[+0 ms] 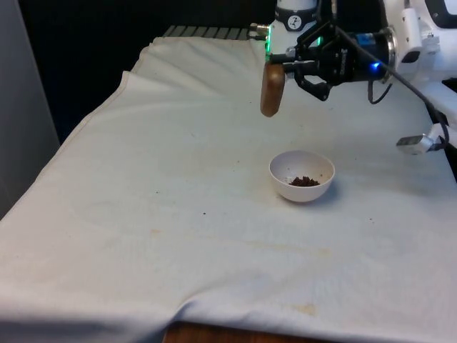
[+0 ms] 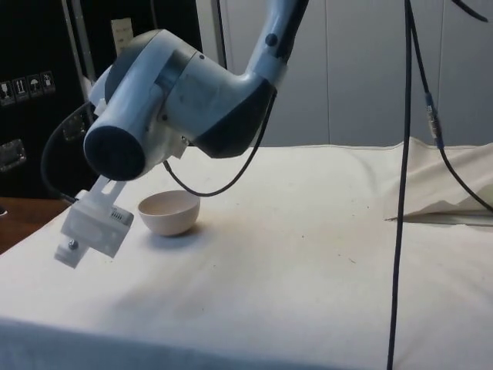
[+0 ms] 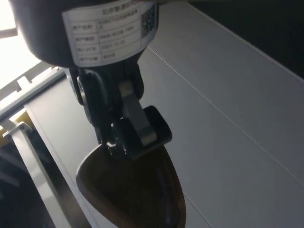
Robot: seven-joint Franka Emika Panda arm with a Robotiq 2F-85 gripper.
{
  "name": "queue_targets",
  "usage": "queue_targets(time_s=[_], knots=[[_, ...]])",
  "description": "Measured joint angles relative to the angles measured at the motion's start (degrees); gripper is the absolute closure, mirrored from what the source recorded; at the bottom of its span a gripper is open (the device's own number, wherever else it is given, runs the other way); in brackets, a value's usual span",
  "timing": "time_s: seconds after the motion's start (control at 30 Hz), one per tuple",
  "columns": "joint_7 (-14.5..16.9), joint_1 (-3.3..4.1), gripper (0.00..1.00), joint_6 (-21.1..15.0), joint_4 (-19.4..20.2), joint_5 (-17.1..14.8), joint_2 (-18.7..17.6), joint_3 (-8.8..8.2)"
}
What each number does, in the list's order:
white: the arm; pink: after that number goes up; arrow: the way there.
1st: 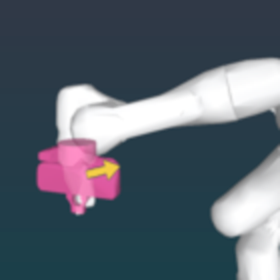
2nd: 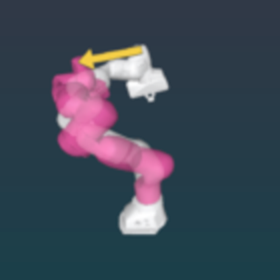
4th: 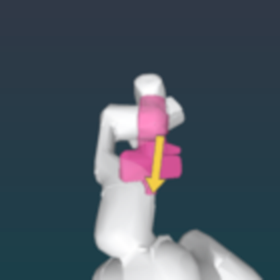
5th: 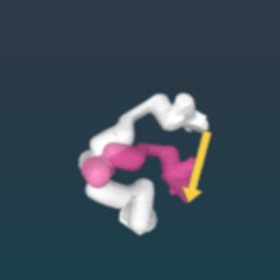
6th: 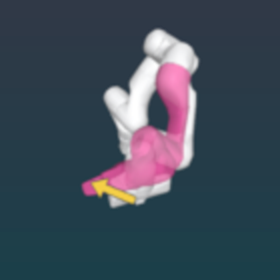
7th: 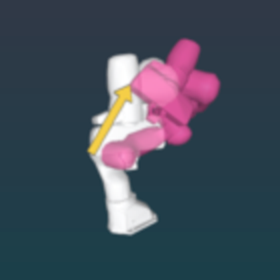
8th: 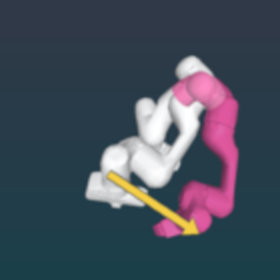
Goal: Pour the coffee beans from the cup into the bowl.
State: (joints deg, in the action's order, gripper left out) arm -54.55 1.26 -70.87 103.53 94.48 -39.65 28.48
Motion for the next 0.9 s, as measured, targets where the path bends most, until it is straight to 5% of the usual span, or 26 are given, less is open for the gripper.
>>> queue_targets(time_s=[0.9], knots=[[-1.2,-2.06,0.99,-1.5,-0.3,-5.6,1.1,-1.55]])
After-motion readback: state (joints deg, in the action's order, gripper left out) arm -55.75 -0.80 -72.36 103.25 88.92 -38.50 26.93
